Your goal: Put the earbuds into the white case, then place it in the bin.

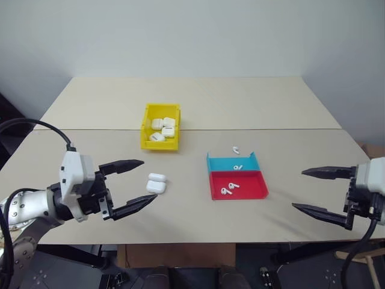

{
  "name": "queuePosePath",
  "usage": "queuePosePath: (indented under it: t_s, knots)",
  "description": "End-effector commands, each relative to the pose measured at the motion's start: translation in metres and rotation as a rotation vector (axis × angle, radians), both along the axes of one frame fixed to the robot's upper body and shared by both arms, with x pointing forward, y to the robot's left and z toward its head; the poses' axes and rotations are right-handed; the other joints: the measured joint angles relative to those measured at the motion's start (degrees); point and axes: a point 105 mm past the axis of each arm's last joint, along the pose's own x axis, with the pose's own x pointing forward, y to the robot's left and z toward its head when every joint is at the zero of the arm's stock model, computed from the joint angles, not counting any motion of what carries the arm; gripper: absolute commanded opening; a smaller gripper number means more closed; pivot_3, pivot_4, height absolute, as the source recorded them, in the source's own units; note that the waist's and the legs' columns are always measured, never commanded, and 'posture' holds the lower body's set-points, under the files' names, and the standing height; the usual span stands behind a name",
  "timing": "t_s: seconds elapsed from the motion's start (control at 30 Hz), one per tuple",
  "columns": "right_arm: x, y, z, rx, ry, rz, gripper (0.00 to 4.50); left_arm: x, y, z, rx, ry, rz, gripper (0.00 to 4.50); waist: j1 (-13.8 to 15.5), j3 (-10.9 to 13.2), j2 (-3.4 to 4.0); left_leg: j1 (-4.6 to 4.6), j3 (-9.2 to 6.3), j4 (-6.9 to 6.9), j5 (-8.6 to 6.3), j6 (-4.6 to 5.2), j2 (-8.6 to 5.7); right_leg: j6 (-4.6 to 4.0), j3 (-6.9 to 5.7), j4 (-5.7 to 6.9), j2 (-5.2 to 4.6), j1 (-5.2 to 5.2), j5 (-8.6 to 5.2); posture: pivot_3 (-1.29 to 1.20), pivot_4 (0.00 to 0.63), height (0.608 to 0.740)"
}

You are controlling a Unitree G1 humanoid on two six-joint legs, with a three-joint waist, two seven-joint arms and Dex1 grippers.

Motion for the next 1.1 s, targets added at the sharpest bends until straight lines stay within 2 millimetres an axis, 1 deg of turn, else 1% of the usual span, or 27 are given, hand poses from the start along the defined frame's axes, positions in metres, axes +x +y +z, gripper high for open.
queuePosePath:
  t_s: [0.03,0.13,0.23,0.33,0.4,0.5,0.57,0.67,0.73,0.77,0.87,0.93,1.1]
  knots:
    - [0.000,0.001,0.007,-0.016,-0.033,0.007,4.47,-0.002,-0.001,0.018,-0.052,-0.041,0.018,4.50,0.00,0.00,0.00,0.00,0.00,0.00,0.00,0.00,0.00,0.00,0.00,0.00,0.00,0.00,0.00,0.00,0.150,0.740]
    - [0.001,0.002,0.007,-0.014,-0.032,0.009,4.47,0.003,0.001,0.024,-0.077,-0.042,0.084,4.50,0.01,0.00,-0.01,0.00,-0.02,0.00,0.00,0.00,0.00,0.00,0.00,0.00,0.00,0.00,0.00,0.00,0.150,0.740]
    - [0.003,0.002,0.009,-0.017,-0.030,0.012,4.47,0.002,-0.001,0.022,-0.038,-0.033,0.113,4.50,0.00,0.00,-0.01,0.00,-0.01,0.00,0.00,0.00,0.00,0.00,0.00,0.00,0.00,0.01,0.00,0.00,0.150,0.740]
    - [0.006,0.002,0.011,-0.017,-0.032,0.017,4.47,0.001,-0.004,0.015,0.077,-0.075,0.179,4.50,-0.16,0.00,-0.01,0.00,-0.01,0.00,0.00,0.00,0.00,-0.01,0.00,0.00,0.00,0.00,0.01,0.00,0.150,0.740]
    - [0.008,0.002,0.013,-0.021,-0.038,0.015,4.47,0.004,-0.001,0.008,0.159,-0.086,0.269,4.50,-0.12,0.01,-0.01,0.02,0.01,0.00,0.00,0.00,0.00,-0.01,0.04,0.00,0.00,0.00,0.01,0.00,0.150,0.740]
    - [0.008,0.003,0.017,-0.020,-0.044,0.014,4.47,0.010,0.004,-0.003,0.253,-0.056,0.380,4.50,-0.04,0.01,-0.01,0.02,0.00,0.00,0.00,0.00,0.00,-0.02,0.03,0.01,0.01,0.00,0.01,0.00,0.150,0.740]
    - [0.005,0.003,0.018,-0.019,-0.040,0.016,4.47,0.016,0.005,-0.008,0.304,-0.008,0.457,4.50,0.22,0.02,-0.03,0.03,-0.01,0.00,0.00,0.00,-0.01,-0.01,0.04,0.01,0.01,0.02,0.01,0.00,0.150,0.740]
    - [0.001,0.001,0.016,-0.022,-0.029,0.001,4.47,0.024,0.007,-0.014,0.373,0.108,0.522,4.50,0.89,0.04,-0.09,0.00,-0.06,0.01,0.00,0.00,-0.01,0.02,-0.02,0.02,0.00,0.02,-0.01,0.00,0.150,0.740]
    - [0.000,0.000,0.014,-0.020,-0.017,-0.013,4.47,0.032,0.013,-0.020,0.443,0.201,0.589,4.50,1.03,0.04,-0.10,0.01,-0.06,0.01,0.00,0.00,-0.03,0.04,-0.02,0.03,-0.01,0.02,-0.01,0.00,0.150,0.740]
    - [0.000,0.000,0.013,-0.023,-0.013,-0.019,4.47,0.035,0.013,-0.021,0.467,0.217,0.616,4.50,1.15,0.04,-0.11,-0.02,-0.05,0.00,0.00,0.00,-0.04,0.04,-0.01,0.01,-0.01,0.00,0.00,0.00,0.150,0.740]
    - [0.001,0.000,0.010,-0.024,-0.009,-0.033,4.47,0.046,0.011,-0.026,0.489,0.269,0.675,4.50,1.07,0.05,-0.12,0.00,-0.07,0.01,0.00,0.00,-0.08,0.05,0.00,0.05,-0.01,0.03,0.00,0.00,0.150,0.740]
    - [0.002,0.001,0.010,-0.019,-0.011,-0.041,4.47,0.052,0.007,-0.029,0.487,0.309,0.671,4.50,0.78,0.08,-0.28,0.00,-0.09,0.01,0.00,0.00,-0.08,0.04,0.00,0.07,0.00,0.01,0.01,0.00,0.150,0.740]
    - [0.000,0.003,0.010,-0.011,-0.009,-0.053,4.47,0.066,-0.007,-0.032,0.488,0.369,0.664,4.50,0.55,0.09,-0.30,0.00,-0.12,0.01,0.00,0.00,-0.09,0.03,0.01,0.08,-0.01,0.01,0.01,0.00,0.150,0.740]
